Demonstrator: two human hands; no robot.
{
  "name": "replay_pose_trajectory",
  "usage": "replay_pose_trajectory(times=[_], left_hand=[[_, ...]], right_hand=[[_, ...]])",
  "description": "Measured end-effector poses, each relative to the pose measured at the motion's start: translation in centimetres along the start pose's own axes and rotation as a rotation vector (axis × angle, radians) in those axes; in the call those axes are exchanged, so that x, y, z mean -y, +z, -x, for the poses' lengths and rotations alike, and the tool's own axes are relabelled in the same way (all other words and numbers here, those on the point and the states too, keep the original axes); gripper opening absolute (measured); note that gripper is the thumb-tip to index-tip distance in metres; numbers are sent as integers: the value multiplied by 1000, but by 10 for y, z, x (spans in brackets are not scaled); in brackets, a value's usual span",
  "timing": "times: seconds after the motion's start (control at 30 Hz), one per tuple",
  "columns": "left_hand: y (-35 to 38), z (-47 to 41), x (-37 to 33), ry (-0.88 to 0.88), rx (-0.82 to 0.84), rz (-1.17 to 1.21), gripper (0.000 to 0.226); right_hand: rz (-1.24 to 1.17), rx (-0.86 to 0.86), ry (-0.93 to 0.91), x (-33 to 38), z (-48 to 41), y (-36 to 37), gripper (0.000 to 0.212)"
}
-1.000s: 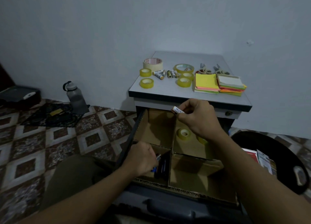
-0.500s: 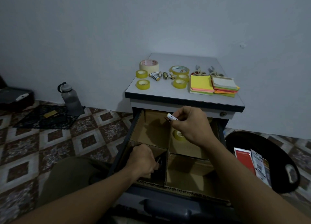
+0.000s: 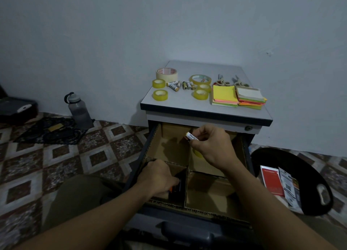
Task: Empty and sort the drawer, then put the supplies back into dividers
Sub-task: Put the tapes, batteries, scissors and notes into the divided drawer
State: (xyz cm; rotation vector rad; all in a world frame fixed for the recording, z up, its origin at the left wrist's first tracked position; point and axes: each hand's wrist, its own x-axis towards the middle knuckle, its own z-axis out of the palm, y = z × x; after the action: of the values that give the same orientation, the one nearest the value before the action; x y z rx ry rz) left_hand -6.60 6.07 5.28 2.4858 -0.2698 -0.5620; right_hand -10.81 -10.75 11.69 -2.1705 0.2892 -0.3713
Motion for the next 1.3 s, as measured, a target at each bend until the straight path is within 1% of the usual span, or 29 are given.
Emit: replay_pose_trajectory(times=[0.07,0.2,0.27,0.37,0.4,0.5,0.6,0.7,0.77,0.87,0.97,1.1,1.13,1.23,1.3], left_hand=[[-16,6,0,94,-41,-16,28],[-55,7,14,290,-269,23,13],[-67,-4,31,345,-313,52,14],[-74,-24,59,320,-241,46,18],[-74,-29,66,303,-204,88,21],[-73,-34,78,257,-120,340,23],[-72,-35,79,232,-105,461,23],[-72,-38,79,231,-111,478,22],[-70,-40,80,227,-111,475,22],[-69,-42,81,230,-107,493,22],[-69,-43,82,244,-97,494,22],[-68,-42,79,269,-111,448,20],[-68,-42,79,267,-110,445,21],[-68,-41,81,260,-103,452,22],[-67,-42,82,260,-98,461,22]], right_hand=[[5,-9,5,0,3,1,14],[14,-22,13,-3,11,9,18],[4,8,26,-3,17,20,16],[-41,84,77,-1,26,41,9],[-85,116,105,0,29,47,8],[-217,201,194,6,37,63,9],[-137,206,240,6,39,84,14],[26,225,271,3,42,107,17],[85,226,321,1,44,119,18],[90,225,379,-1,41,130,13],[48,237,407,-6,35,134,12],[49,340,372,-14,30,133,17],[86,367,333,-14,30,133,19],[252,453,163,-11,25,129,35],[328,512,73,-5,23,122,40]])
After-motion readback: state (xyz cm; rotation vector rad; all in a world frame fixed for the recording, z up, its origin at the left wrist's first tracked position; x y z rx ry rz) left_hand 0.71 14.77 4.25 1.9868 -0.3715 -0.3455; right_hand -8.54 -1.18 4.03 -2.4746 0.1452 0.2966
